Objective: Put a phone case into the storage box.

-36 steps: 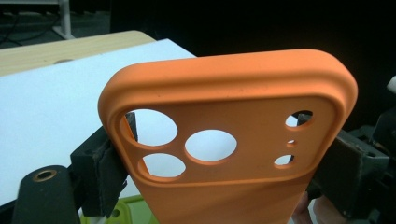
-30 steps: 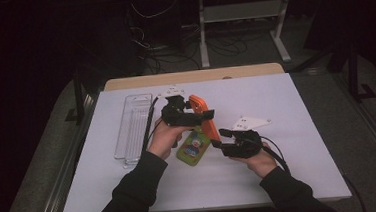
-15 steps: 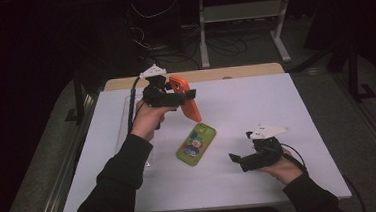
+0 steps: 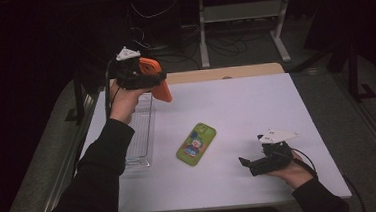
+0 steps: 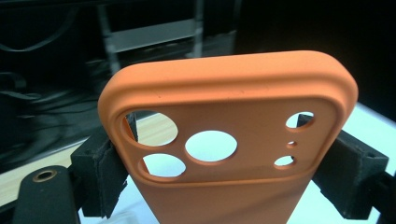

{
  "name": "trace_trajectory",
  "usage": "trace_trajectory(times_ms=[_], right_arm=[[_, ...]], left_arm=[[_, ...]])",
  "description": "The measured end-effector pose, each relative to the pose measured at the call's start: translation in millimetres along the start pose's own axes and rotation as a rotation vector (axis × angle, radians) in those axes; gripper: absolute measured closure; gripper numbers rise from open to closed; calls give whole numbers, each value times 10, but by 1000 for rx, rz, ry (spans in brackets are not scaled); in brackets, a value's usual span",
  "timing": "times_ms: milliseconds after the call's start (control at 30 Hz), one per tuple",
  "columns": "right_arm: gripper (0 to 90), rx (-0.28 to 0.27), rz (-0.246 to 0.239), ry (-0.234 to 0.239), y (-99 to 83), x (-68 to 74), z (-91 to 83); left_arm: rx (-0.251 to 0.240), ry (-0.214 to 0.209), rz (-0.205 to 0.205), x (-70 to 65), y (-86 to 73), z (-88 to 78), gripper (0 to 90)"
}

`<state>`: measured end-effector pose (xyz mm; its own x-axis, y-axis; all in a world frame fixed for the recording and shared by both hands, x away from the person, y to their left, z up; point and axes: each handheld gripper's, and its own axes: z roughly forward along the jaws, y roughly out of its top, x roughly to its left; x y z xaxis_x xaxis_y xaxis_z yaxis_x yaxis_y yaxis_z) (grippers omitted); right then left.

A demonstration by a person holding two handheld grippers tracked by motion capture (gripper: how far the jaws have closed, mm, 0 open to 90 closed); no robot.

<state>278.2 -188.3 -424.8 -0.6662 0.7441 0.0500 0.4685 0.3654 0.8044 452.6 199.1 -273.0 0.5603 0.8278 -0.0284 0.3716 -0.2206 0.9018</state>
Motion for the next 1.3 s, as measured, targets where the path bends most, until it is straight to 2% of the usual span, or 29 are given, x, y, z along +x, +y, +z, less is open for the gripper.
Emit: trace_trajectory(times_ms=[67, 133, 167, 233, 300, 400, 467, 533, 633, 767, 900, 967, 1067, 1100, 1300], right_arm=[[0, -3, 4, -1, -10, -3, -4], [0, 3, 1, -7, -26, -3, -6], [0, 1, -4, -8, -29, -4, -6], [0, 2, -5, -8, -31, -3, -7], [0, -2, -4, -12, -30, -8, -7], [0, -4, 1, -16, -33, -12, -13], [0, -2, -1, -14, -32, -12, -12], [0, -5, -6, -14, -31, -15, -11], [0, -1, 0, -15, -31, -13, -11], [0, -2, -1, -13, -34, -14, -7], [0, -2, 0, -12, -36, -15, -8], [0, -4, 2, -11, -36, -18, -9], [0, -9, -10, -13, -34, -28, -6], [0, -3, 2, -9, -35, -20, -8], [0, -5, -4, -8, -38, -29, -13]], left_arm=[[7, 46, -3, 77, -12, 10, 144], [4, 91, -28, 151, -25, 18, 144], [8, 135, -27, 190, -34, 20, 144], [11, 195, -33, 248, -47, 32, 143], [9, 227, -53, 304, -57, 41, 143], [22, 266, -59, 362, -82, 71, 143], [44, 309, -52, 399, -117, 120, 143], [51, 323, -62, 435, -146, 155, 142], [80, 382, -47, 502, -202, 218, 141], [114, 412, -78, 592, -300, 313, 141], [157, 431, -81, 626, -431, 440, 141], [169, 430, -93, 635, -483, 483, 140], [200, 434, -89, 648, -565, 562, 139], [202, 431, -107, 658, -599, 588, 138], [231, 448, -99, 666, -692, 695, 137]])
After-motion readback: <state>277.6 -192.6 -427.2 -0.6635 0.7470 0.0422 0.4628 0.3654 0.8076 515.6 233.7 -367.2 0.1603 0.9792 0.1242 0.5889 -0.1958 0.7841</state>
